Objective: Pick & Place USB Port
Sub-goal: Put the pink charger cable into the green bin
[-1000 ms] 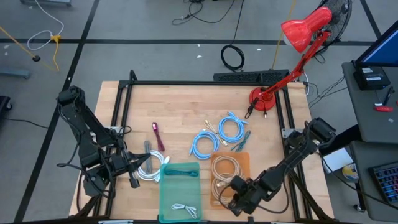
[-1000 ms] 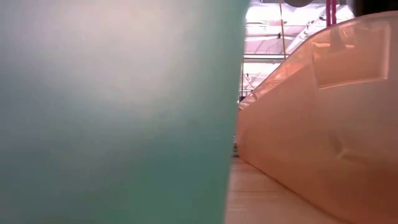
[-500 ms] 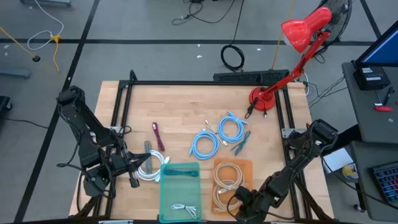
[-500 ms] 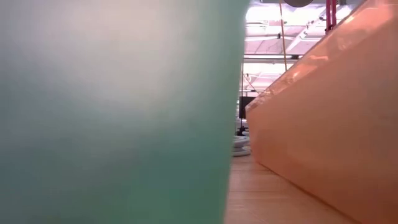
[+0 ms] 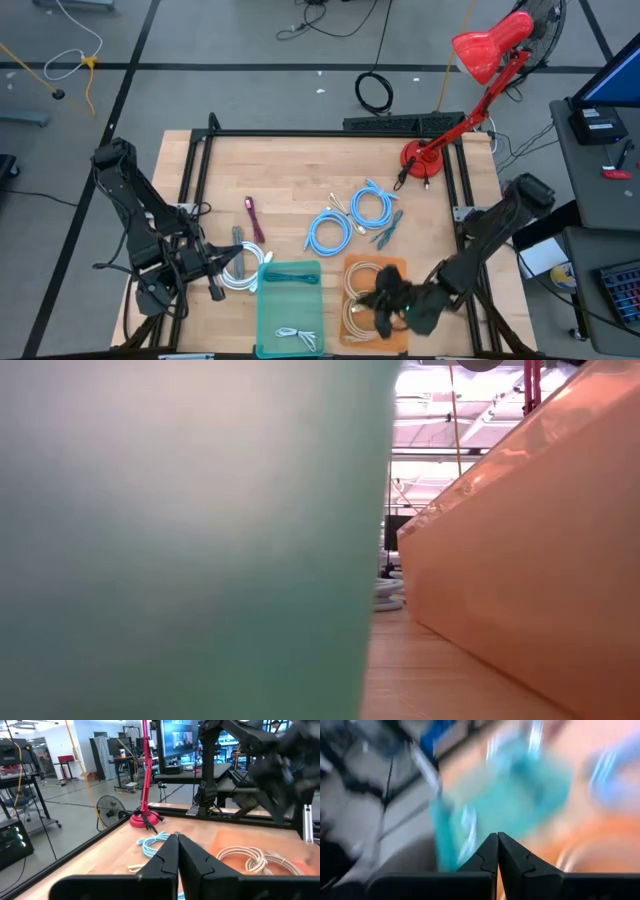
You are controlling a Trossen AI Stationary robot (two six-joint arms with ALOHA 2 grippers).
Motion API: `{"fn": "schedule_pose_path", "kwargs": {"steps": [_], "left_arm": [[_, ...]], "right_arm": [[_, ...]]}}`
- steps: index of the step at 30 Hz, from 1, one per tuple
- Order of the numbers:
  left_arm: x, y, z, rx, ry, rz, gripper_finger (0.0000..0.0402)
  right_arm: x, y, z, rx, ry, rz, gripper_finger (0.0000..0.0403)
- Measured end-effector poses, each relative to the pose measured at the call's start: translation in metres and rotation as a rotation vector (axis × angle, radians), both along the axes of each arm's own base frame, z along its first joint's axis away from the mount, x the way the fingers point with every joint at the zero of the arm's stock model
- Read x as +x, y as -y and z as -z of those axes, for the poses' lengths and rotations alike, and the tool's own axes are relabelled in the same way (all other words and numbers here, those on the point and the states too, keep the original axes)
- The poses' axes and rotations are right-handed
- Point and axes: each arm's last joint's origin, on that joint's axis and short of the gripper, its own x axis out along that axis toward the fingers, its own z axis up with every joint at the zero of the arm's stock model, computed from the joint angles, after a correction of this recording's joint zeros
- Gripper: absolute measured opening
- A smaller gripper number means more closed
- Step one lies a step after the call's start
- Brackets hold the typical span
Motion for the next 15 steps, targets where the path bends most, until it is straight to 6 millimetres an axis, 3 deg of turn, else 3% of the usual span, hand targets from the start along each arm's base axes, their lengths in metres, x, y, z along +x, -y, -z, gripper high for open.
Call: {"fn": "schedule_pose_path", "kwargs": {"steps": [3,7,11,15], "left_arm": [[0.0,0.0,0.0,0.002,-0.002,0.002,0.0008],[0.0,0.0,0.0,0.003,-0.003,0.003,0.0018],[0.0,0.0,0.0,0.017,-0.009,0.005,0.0012],[0.0,0.0,0.0,0.018,-0.014,0.013,0.0003]], "right_arm": [[0.0,0.019,-0.028,-0.242,0.155,0.078,0.0],[0.003,0.044,-0.053,-0.466,0.219,0.174,0.0],[0.012,0.071,-0.06,-0.583,0.198,0.302,0.0],[0.028,0.106,-0.048,-0.599,0.136,0.373,0.0]]}}
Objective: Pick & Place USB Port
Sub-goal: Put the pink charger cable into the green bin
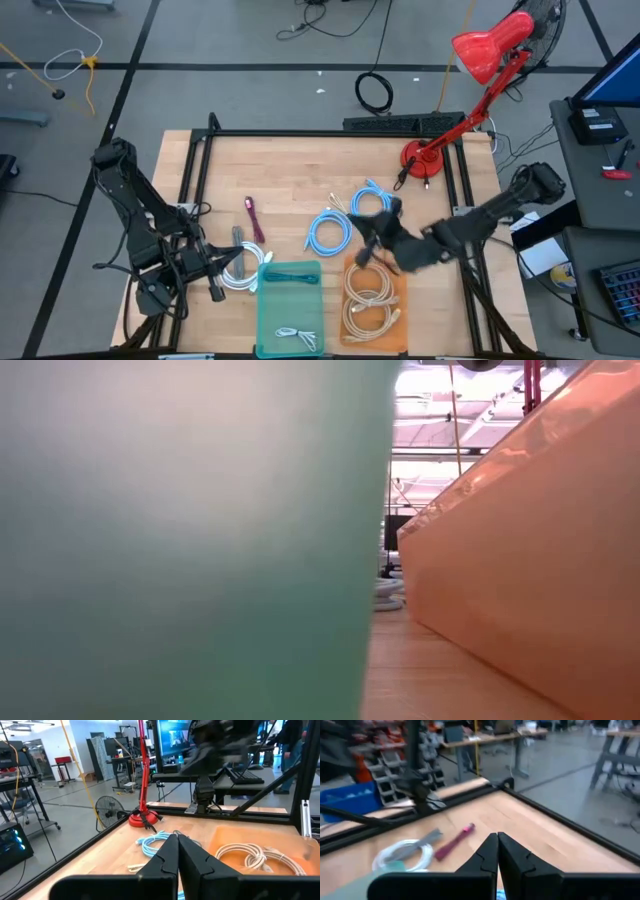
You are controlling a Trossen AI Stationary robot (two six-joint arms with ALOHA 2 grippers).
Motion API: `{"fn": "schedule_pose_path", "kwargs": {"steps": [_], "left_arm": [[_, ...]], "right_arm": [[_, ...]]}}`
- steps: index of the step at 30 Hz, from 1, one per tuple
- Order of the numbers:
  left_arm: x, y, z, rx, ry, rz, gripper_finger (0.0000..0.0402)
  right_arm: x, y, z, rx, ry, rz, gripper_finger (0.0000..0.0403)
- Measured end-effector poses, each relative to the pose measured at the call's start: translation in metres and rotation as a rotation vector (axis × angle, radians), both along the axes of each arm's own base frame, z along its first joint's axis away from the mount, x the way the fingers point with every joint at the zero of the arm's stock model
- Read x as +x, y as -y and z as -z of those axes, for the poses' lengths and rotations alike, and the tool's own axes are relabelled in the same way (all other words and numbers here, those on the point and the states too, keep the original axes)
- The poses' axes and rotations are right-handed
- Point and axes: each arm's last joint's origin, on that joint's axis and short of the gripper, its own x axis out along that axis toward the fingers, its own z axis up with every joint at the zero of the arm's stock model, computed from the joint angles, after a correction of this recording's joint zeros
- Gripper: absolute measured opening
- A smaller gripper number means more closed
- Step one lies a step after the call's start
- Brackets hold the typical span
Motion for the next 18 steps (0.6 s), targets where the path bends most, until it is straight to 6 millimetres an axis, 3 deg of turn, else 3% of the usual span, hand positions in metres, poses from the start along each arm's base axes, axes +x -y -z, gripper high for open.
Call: {"fn": "schedule_pose_path", "kwargs": {"steps": [6,10,13,18], "left_arm": [[0.0,0.0,0.0,0.001,0.0,0.0,0.0015],[0.0,0.0,0.0,0.016,-0.007,-0.001,0.0008],[0.0,-0.003,0.003,0.028,-0.005,-0.025,0.0003],[0.005,-0.024,0.002,-0.059,0.006,-0.076,0.0005]], "right_arm": [[0.02,0.07,0.036,0.242,-0.078,-0.052,0.0],[0.033,0.112,0.059,0.403,-0.008,-0.134,0.0],[0.044,0.125,0.07,0.411,0.119,-0.241,0.0004],[0.059,0.128,0.079,0.311,0.287,-0.33,0.0022]]}}
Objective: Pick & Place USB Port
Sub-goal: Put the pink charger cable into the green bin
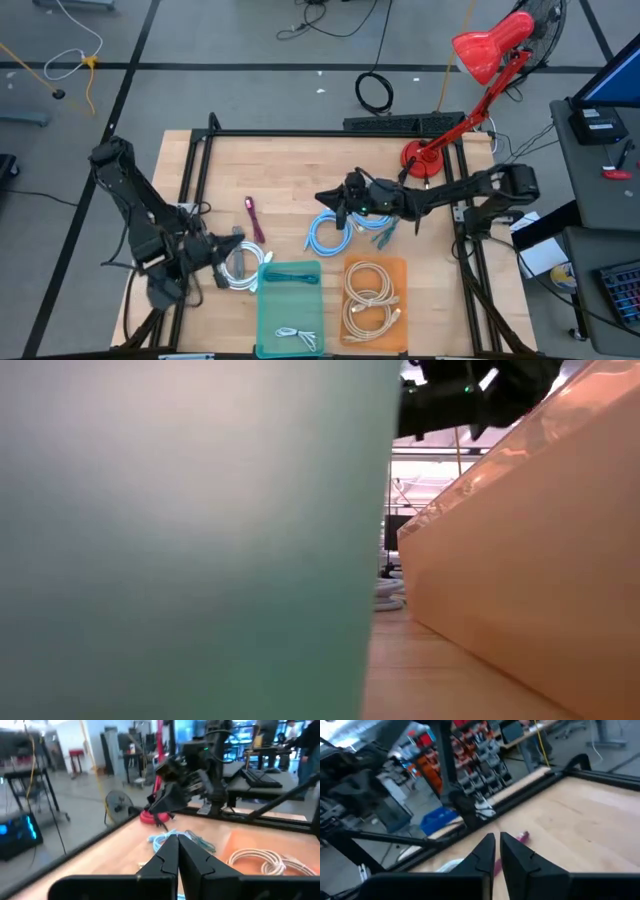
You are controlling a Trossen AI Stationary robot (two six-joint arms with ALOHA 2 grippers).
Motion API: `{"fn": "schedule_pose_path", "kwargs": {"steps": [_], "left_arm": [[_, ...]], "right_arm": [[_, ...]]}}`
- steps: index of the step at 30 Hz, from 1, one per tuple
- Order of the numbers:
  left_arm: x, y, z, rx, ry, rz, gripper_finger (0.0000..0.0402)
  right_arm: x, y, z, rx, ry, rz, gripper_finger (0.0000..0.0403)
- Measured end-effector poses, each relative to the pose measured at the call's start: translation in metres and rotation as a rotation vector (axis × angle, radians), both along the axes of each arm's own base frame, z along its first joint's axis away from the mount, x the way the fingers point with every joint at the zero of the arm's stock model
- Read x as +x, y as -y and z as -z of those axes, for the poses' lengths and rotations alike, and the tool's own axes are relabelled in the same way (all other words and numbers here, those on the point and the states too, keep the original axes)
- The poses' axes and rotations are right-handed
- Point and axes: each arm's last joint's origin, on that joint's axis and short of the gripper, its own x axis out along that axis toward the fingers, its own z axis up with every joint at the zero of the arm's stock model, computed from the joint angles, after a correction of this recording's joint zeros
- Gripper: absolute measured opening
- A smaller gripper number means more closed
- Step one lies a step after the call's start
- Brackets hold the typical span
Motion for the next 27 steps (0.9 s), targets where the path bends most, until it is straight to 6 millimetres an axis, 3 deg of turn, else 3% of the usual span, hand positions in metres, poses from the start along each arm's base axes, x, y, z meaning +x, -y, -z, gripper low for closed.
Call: {"fn": "schedule_pose_path", "kwargs": {"steps": [8,15,22,27], "left_arm": [[0.017,-0.069,-0.004,-0.289,-0.205,-0.011,0.0006],[0.014,-0.118,0.003,-0.303,-0.451,-0.111,0.0005],[0.008,-0.163,0.015,-0.747,-0.538,-0.348,0.0009],[0.008,-0.187,0.022,-0.897,-0.622,-0.402,0.001]], "right_arm": [[0.001,-0.001,-0.005,0.032,0.063,-0.124,0.004],[0.001,-0.013,-0.009,0.021,0.101,-0.227,0.0039],[0.0,-0.014,-0.014,0.016,0.13,-0.232,0.0039],[-0.001,-0.018,-0.016,0.015,0.142,-0.242,0.004]]}}
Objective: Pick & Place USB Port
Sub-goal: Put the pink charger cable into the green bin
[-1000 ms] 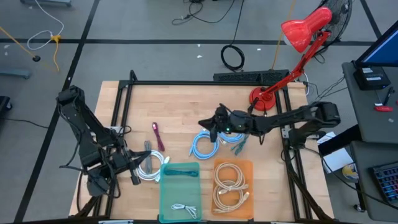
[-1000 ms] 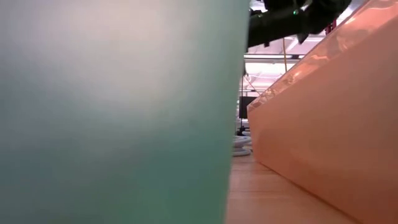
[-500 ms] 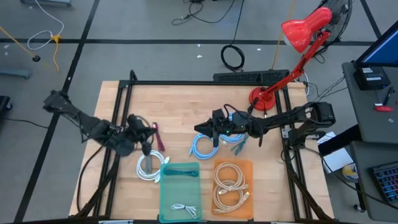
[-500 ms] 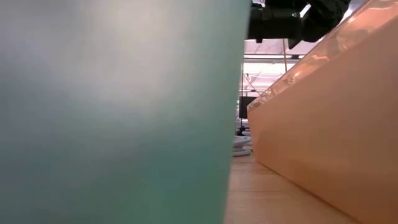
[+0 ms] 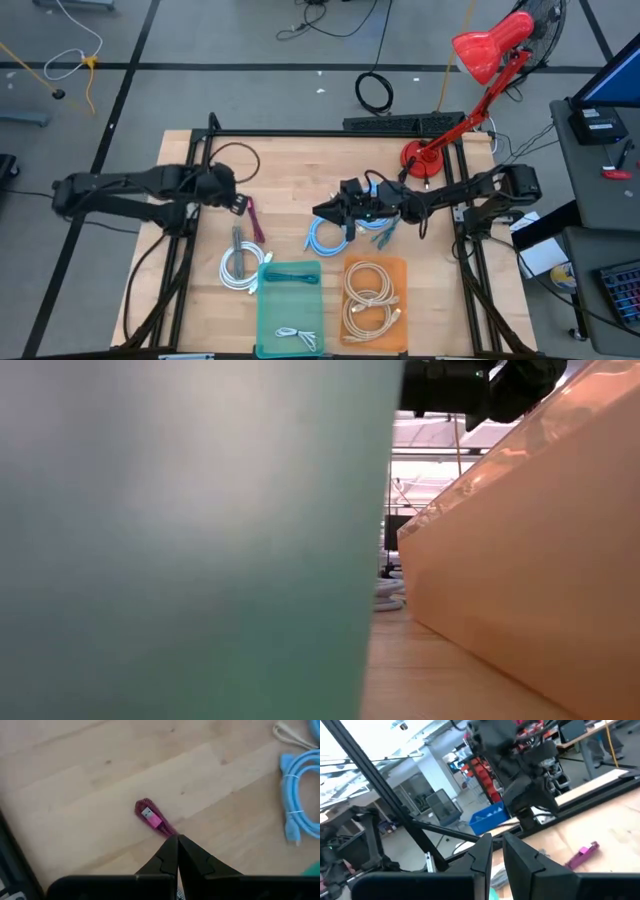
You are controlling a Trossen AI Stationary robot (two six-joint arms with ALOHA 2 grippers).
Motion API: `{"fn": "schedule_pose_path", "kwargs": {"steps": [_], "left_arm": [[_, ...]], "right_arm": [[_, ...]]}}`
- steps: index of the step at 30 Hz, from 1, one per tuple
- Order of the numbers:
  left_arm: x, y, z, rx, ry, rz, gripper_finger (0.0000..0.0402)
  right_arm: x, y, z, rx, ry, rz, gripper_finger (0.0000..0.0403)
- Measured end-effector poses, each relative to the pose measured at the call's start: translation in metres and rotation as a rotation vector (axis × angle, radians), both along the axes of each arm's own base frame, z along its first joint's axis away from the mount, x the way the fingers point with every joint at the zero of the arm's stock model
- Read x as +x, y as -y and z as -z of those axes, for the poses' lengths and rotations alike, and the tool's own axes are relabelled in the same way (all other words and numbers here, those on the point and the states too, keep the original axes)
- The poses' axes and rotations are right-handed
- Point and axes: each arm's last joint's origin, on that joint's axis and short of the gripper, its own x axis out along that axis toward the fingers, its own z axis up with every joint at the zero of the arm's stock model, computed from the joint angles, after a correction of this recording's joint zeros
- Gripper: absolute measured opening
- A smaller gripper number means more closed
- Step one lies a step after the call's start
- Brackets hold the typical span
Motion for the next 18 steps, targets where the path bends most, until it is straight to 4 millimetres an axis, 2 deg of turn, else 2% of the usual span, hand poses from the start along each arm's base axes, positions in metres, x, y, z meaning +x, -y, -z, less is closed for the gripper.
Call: {"fn": "schedule_pose_path", "kwargs": {"steps": [6,13,18], "left_arm": [[0.01,-0.018,0.013,-0.175,-0.065,0.063,0.003],[0.032,-0.021,0.038,-0.359,-0.176,0.117,0.0124],[0.046,-0.018,0.055,-0.343,-0.266,0.234,0.0187]], "right_arm": [[0.0,-0.003,-0.001,0.0,0.012,-0.007,0.0037],[0.0,-0.004,-0.001,-0.004,0.009,-0.011,0.0031],[0.0,-0.004,-0.001,-0.004,0.009,-0.011,0.0031]]}}
